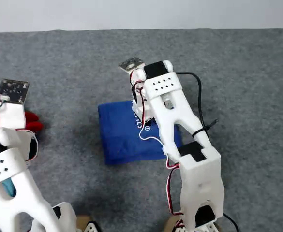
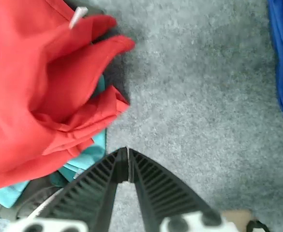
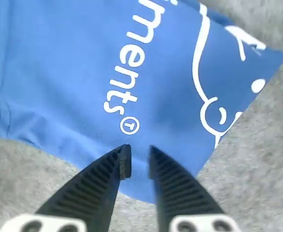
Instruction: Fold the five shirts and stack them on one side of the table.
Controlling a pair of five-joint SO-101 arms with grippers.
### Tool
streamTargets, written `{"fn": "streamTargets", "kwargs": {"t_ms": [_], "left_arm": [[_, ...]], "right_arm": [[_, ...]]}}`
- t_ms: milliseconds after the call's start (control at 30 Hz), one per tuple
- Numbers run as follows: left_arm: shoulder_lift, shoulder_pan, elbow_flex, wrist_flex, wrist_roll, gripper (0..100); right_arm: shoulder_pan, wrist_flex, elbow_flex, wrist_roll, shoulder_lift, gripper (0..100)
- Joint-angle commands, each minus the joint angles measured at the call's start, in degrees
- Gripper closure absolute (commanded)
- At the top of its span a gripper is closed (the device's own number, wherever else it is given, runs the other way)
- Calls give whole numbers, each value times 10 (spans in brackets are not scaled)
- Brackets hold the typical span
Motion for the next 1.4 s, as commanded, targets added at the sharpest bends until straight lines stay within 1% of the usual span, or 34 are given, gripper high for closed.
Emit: {"fn": "streamTargets", "kwargs": {"t_ms": [0, 33, 100, 233, 333, 667, 800, 1067, 1100, 1167, 1300, 1333, 1367], "left_arm": [[-11, -3, -2, -9, -2, 993], [-11, -2, -3, -9, -3, 993], [-11, 0, -3, -10, -4, 993], [-11, 0, -3, -10, -4, 993], [-11, 0, -3, -10, -4, 993], [-7, 0, -3, -11, -5, 993], [-7, 1, -3, -18, -5, 993], [-11, 1, -3, -18, -5, 993], [-11, 1, -3, -18, -5, 993], [-11, 1, -3, -18, -5, 993], [-11, 1, -3, -18, -5, 993], [-11, 1, -3, -18, -5, 993], [-11, 1, -3, -18, -5, 993]], "right_arm": [[8, -1, -32, -68, 7, 772], [9, -3, -32, -94, 12, 728], [10, -15, -32, -133, 22, 674], [10, -51, -32, -180, 38, 661], [13, -68, -32, -201, 45, 661], [74, -143, -32, -202, 87, 661], [68, -145, -32, -206, 116, 662], [27, -139, -32, -206, 163, 664], [23, -138, -32, -206, 166, 670], [18, -132, -32, -206, 167, 724], [22, -132, -32, -194, 168, 931], [24, -131, -32, -173, 168, 974], [25, -125, -32, -153, 168, 996]]}}
